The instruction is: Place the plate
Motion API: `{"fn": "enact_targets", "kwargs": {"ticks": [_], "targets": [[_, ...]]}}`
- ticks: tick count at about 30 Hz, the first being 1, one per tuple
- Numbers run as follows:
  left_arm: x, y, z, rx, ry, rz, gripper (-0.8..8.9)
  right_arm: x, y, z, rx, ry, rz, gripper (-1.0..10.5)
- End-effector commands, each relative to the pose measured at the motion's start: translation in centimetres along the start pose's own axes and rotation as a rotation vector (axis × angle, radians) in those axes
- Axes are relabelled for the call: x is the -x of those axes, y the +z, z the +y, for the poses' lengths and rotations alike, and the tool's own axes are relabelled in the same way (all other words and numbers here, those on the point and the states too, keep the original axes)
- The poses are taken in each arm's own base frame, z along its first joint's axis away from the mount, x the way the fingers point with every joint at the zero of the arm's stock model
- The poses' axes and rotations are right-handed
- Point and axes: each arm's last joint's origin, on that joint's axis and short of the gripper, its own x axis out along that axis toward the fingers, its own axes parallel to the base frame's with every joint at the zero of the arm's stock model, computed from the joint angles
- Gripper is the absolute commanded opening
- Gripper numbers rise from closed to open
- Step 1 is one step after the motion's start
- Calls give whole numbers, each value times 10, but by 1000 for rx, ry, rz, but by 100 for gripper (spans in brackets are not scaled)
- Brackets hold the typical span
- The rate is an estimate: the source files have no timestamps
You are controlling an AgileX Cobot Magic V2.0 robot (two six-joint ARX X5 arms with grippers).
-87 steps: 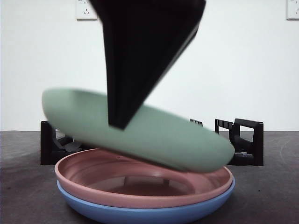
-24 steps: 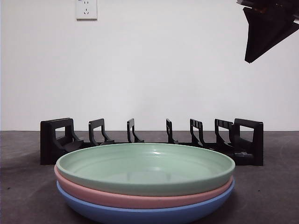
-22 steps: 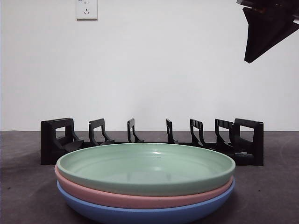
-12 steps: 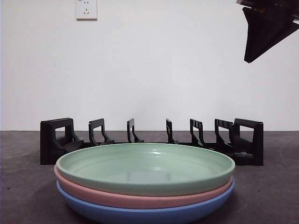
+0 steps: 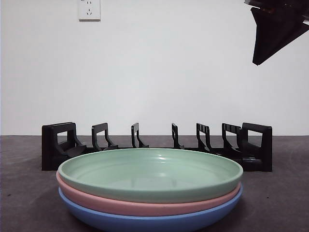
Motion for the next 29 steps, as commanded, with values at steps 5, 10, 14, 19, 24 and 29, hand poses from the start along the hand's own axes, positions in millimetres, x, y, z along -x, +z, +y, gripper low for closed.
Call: {"fn": "enact_targets", "kwargs": {"ticks": [5, 10, 14, 19, 24, 29], "targets": [[-1, -6, 1, 11, 3, 10, 7, 2, 5, 1, 10, 0, -23, 14], [-1, -6, 1, 10, 3, 10, 7, 2, 5, 1, 11, 0, -23, 14], [-1, -6, 1, 10, 3, 10, 7, 10, 4, -1, 36, -41, -44, 14], [-1, -6, 1, 11, 3, 10, 7, 34, -28, -12, -25, -135, -235, 14], [-1, -6, 1, 10, 3, 10, 7, 44, -100, -13, -111, -265, -467, 14], [-1, -6, 1, 10, 3, 10, 7, 31, -165, -6, -172, -383, -541, 14]]}}
